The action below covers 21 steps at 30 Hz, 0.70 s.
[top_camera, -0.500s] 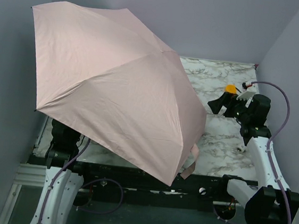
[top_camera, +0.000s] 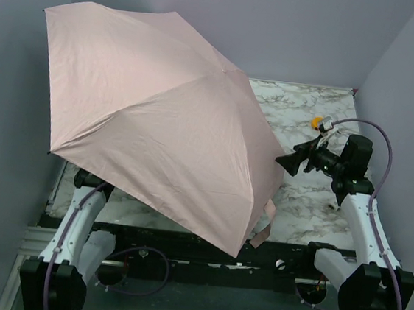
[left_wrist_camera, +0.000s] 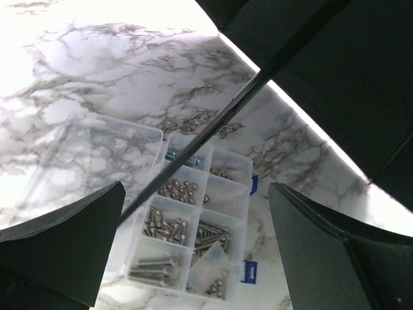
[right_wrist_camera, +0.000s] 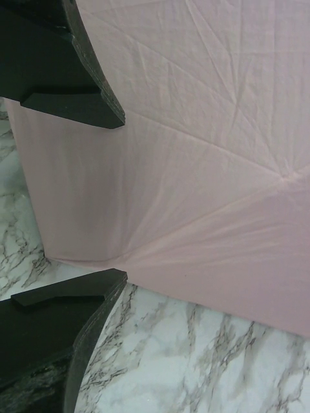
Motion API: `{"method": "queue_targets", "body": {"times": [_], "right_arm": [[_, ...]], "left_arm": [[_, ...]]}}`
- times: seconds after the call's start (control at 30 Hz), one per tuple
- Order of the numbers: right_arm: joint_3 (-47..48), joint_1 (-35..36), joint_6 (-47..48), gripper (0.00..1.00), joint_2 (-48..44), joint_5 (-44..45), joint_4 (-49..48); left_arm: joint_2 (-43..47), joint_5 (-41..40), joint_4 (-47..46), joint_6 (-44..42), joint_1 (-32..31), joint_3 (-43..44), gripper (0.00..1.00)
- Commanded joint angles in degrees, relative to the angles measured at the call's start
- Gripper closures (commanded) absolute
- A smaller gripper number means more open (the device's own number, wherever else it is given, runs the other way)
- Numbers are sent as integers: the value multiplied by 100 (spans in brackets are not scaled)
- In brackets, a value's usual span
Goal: Put away the umbrella
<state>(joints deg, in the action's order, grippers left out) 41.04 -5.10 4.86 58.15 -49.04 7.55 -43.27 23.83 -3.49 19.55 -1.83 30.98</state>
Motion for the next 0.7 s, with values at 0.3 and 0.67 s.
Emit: {"method": "queue_targets", "body": {"times": [0.3,0.67], "right_arm": [[-49,-22,1285,0,-156,-1652,766],[-111,-25,1826,0,-147,-2043,959]], "left_arm": [[-1750,1825,-900,-2723,51,407,15],[-3237,3202,-554,-2780,130,1435,49]]}}
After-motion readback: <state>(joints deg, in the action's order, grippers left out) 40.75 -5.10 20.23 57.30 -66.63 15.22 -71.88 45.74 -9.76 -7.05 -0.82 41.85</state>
